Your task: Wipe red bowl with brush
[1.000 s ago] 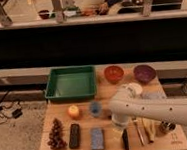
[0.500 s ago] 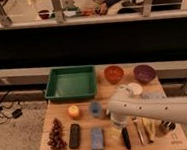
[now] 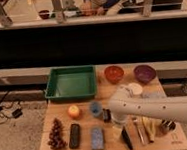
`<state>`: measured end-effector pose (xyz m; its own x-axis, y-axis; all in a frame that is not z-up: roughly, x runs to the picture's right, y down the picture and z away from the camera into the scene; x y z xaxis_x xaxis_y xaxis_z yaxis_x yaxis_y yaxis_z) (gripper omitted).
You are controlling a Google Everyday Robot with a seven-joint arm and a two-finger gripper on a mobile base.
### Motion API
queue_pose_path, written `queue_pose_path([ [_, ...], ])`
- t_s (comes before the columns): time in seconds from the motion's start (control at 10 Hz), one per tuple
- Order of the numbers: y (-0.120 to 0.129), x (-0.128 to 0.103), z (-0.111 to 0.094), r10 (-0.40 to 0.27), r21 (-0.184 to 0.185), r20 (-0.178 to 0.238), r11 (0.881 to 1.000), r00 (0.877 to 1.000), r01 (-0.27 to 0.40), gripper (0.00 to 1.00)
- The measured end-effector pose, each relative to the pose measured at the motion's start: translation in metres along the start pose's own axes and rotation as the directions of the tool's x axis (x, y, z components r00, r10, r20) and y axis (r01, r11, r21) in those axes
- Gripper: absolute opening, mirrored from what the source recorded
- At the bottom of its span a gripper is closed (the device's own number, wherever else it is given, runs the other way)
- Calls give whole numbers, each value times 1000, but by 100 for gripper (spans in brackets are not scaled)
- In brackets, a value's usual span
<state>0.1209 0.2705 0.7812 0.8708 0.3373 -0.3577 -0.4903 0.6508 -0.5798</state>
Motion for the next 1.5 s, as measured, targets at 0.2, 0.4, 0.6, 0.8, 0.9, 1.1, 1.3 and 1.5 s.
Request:
queue_pose_path([
  [0.2, -3, 1, 4, 1, 0, -7, 1000, 1000, -1, 80],
  [0.4, -5, 4, 12, 1, -8, -13, 1000, 1000, -1, 75],
  [0.6, -7, 7, 17, 5, -10, -15, 1000, 1000, -5, 53],
  [0.8, -8, 7, 18, 12, -13, -11, 1000, 1000, -12, 35],
  [0.9, -9, 7, 16, 11, -9, -11, 1000, 1000, -11, 23],
  [1.1, -8, 6, 15, 10, -13, -10, 1000, 1000, -10, 5],
  [1.3, -13, -1, 6, -5, -5, 9, 1000, 1000, 5, 0],
  [1.5, -17, -8, -9, -20, 2, 35, 1000, 999, 20, 0],
])
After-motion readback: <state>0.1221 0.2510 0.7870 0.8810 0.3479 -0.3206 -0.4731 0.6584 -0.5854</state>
